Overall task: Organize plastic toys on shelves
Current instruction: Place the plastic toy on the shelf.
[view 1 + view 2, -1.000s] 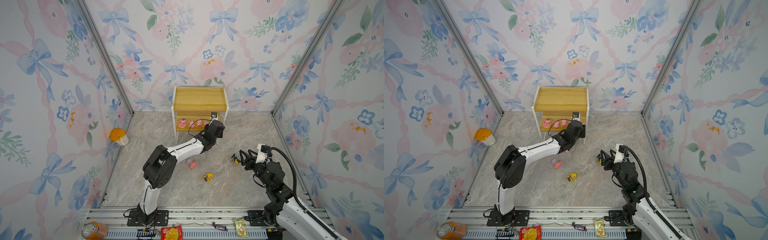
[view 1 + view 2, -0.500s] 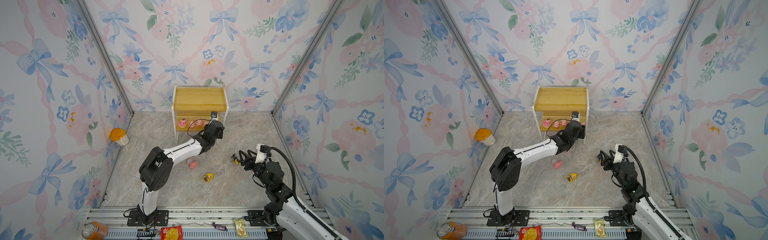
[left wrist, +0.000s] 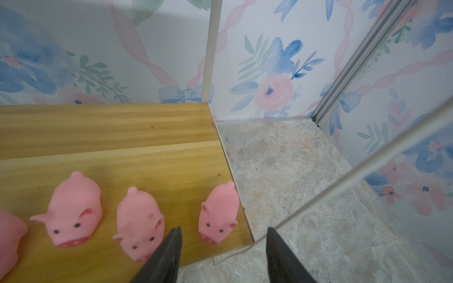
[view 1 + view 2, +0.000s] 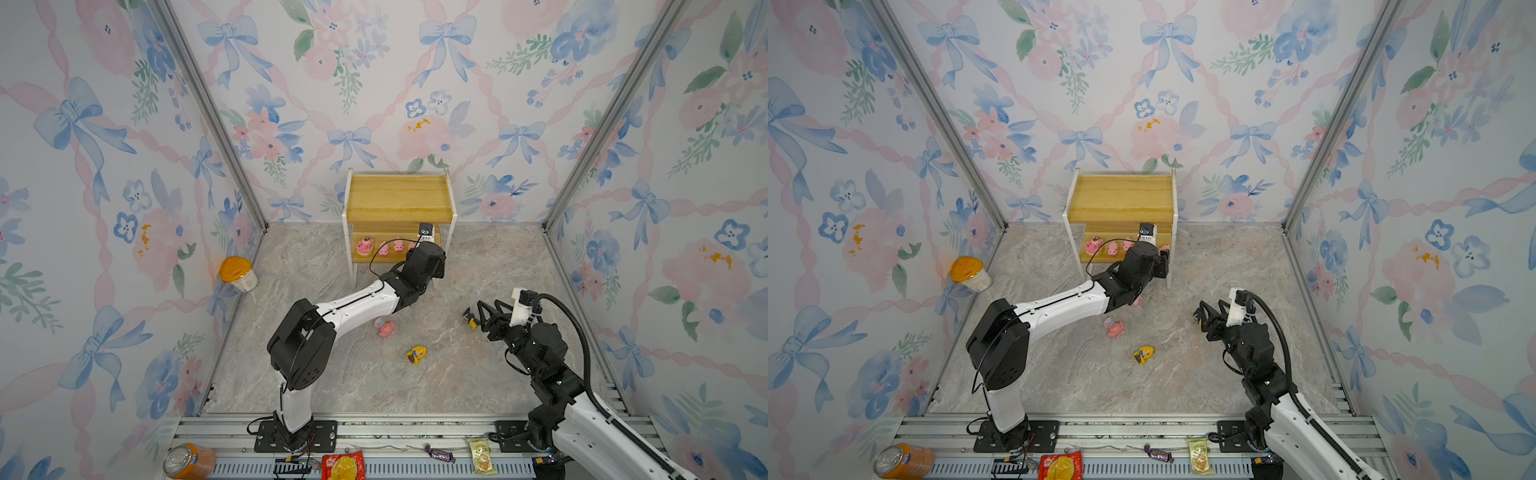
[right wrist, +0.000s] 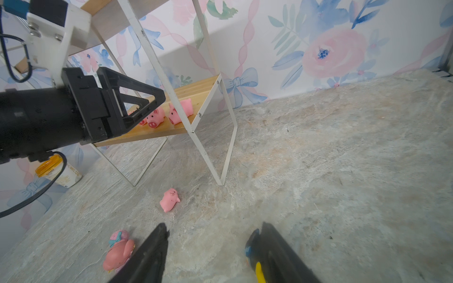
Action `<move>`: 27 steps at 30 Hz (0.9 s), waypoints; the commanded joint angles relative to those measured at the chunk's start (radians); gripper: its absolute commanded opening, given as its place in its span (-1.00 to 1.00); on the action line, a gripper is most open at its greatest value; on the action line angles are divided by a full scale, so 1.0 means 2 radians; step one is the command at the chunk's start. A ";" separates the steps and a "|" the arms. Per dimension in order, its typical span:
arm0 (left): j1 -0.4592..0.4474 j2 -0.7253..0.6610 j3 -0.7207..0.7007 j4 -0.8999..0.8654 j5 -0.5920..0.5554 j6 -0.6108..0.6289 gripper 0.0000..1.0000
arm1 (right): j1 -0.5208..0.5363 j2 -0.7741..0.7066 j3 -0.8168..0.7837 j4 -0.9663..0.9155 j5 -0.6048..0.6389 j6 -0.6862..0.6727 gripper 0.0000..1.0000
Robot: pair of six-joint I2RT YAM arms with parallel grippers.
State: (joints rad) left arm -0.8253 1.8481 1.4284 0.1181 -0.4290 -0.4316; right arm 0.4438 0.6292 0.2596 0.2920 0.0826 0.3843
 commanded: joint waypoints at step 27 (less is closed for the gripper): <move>-0.047 -0.285 -0.341 -0.090 -0.052 -0.162 0.18 | 0.118 0.157 0.085 -0.037 0.025 -0.074 0.26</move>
State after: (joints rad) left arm -0.9226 1.2945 0.7803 0.0513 -0.4839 -0.6518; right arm 0.6460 0.9257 0.3824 0.2642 0.0986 0.2943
